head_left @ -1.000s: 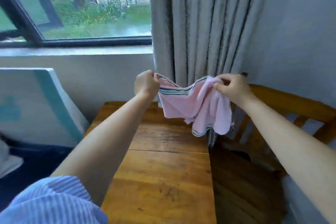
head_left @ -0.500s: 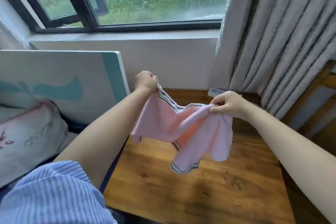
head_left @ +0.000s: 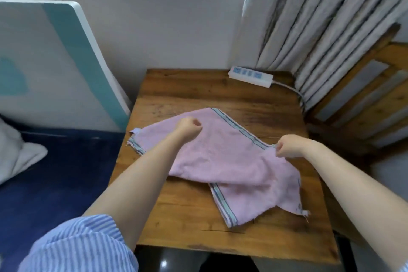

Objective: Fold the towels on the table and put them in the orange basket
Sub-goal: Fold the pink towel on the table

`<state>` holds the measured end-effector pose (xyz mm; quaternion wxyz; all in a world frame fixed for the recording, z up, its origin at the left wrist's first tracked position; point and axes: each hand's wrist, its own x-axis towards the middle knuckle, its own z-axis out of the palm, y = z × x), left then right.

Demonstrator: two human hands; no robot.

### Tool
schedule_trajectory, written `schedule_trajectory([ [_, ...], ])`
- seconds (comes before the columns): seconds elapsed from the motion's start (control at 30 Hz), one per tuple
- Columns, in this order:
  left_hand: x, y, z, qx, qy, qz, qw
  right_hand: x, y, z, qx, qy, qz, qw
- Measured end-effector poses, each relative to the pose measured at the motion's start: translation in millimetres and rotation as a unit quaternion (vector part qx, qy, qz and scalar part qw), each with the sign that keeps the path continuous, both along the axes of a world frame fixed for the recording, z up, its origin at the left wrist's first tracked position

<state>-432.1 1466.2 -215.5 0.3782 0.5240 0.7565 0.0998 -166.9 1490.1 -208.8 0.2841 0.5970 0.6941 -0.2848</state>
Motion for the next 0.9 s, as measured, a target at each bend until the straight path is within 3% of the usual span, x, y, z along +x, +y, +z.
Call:
schedule_trajectory([
  [0.1,-5.6,-21.3,-32.6,-0.085,-0.089,0.056,0.991,-14.2,5.5,-29.3,0.038,0.018,0.007,0.999],
  [0.27,-8.0,-43.1,-77.9,-0.164,-0.028,0.099,0.981,-42.8,20.9,-76.2,0.079,0.072,-0.017,0.994],
  [0.37,-11.7,-57.7,-104.0,-0.193,0.036,0.196,0.961,-56.0,32.9,-102.1,0.123,0.072,-0.037,0.989],
  [0.47,-15.4,-70.5,-125.8,-0.175,0.009,0.339,0.924,-61.8,41.3,-117.8,0.186,0.077,-0.098,0.975],
  [0.6,-15.7,-76.5,-142.2,-0.134,-0.012,0.487,0.863,-68.1,51.7,-131.4,0.206,0.053,-0.091,0.973],
  [0.77,-17.5,-75.4,-152.8,-0.023,-0.192,0.611,0.768,-70.8,63.4,-143.8,0.223,0.010,-0.085,0.971],
  [0.9,-18.3,-65.9,-141.2,0.018,-0.244,0.554,0.796,-67.9,69.7,-143.4,0.186,0.081,-0.117,0.972],
])
